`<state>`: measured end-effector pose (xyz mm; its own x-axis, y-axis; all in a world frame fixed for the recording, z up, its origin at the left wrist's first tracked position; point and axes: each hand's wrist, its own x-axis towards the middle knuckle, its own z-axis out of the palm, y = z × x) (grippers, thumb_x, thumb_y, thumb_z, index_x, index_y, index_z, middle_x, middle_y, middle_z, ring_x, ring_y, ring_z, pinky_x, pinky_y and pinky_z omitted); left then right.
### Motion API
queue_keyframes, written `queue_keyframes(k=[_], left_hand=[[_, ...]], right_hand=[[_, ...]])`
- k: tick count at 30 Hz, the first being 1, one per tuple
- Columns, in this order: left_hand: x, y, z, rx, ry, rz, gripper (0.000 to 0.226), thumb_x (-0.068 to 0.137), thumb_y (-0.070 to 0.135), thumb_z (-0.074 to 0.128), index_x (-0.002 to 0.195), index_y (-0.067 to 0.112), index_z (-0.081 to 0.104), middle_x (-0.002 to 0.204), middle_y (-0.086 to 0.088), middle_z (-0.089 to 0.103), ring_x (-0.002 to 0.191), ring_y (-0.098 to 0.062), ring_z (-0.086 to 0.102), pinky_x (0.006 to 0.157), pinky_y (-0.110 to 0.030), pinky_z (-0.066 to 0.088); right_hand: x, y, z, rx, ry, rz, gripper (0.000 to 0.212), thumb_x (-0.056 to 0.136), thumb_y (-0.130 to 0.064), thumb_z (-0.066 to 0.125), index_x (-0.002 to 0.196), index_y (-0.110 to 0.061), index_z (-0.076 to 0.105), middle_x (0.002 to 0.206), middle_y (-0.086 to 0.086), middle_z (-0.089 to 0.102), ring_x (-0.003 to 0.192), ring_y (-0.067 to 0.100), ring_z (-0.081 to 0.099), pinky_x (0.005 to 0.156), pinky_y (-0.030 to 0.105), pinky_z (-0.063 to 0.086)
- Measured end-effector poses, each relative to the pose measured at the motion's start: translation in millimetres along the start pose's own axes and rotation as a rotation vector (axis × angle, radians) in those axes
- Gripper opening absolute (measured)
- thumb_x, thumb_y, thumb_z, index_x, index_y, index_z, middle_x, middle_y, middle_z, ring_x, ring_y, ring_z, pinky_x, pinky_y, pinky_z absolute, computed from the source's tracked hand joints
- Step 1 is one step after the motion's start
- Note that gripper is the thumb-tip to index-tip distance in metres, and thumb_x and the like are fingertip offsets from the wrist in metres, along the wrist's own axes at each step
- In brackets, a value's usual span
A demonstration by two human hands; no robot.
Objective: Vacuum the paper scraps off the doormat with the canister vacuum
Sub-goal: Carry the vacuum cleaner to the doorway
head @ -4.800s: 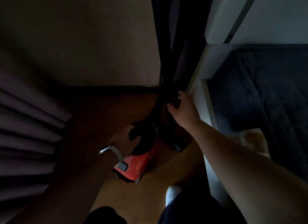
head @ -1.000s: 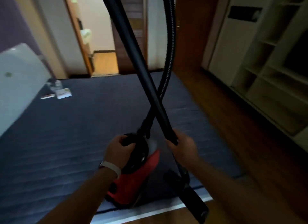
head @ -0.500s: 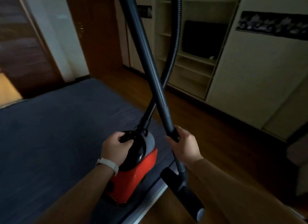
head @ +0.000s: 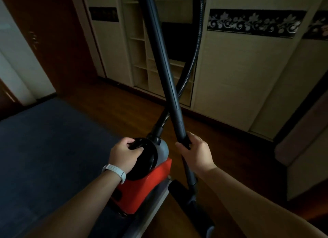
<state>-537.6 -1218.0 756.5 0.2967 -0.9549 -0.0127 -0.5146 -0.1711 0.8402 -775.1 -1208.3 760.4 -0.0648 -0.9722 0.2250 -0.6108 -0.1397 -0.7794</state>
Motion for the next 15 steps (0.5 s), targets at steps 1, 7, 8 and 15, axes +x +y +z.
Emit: queue_keyframes(k=[1, 7, 8, 15], left_hand=[[7, 9, 14, -0.007, -0.004, 0.0, 0.024, 0.073, 0.027, 0.076, 0.095, 0.027, 0.065, 0.088, 0.01, 0.068, 0.081, -0.009, 0.064, 0.057, -0.02, 0.045], [47, 56, 80, -0.043, -0.008, 0.002, 0.031, 0.072, 0.03, 0.077, 0.101, 0.026, 0.065, 0.094, 0.007, 0.068, 0.081, -0.013, 0.066, 0.063, -0.029, 0.056], [54, 62, 89, -0.05, -0.015, 0.0, 0.032, 0.071, 0.03, 0.077, 0.101, 0.026, 0.065, 0.094, 0.006, 0.068, 0.081, -0.014, 0.067, 0.065, -0.032, 0.058], [108, 90, 155, -0.04, -0.12, 0.022, 0.023, 0.074, 0.025, 0.077, 0.093, 0.027, 0.064, 0.087, 0.008, 0.068, 0.081, -0.013, 0.066, 0.056, -0.022, 0.049]], right_hand=[[13, 9, -12, -0.001, 0.004, -0.003, 0.028, 0.09, -0.028, 0.072, 0.115, -0.018, 0.065, 0.097, -0.005, 0.062, 0.088, 0.014, 0.061, 0.077, 0.034, 0.056], [71, 58, -62, -0.011, 0.062, 0.011, 0.036, 0.091, -0.028, 0.073, 0.124, -0.017, 0.064, 0.104, -0.004, 0.065, 0.095, 0.013, 0.064, 0.081, 0.028, 0.055], [77, 65, -67, -0.011, 0.063, 0.016, 0.036, 0.091, -0.028, 0.073, 0.124, -0.018, 0.064, 0.105, -0.004, 0.066, 0.095, 0.013, 0.064, 0.08, 0.027, 0.055], [129, 107, -79, -0.055, 0.087, 0.044, 0.042, 0.091, -0.028, 0.072, 0.13, -0.017, 0.061, 0.11, -0.006, 0.064, 0.1, 0.011, 0.063, 0.084, 0.027, 0.056]])
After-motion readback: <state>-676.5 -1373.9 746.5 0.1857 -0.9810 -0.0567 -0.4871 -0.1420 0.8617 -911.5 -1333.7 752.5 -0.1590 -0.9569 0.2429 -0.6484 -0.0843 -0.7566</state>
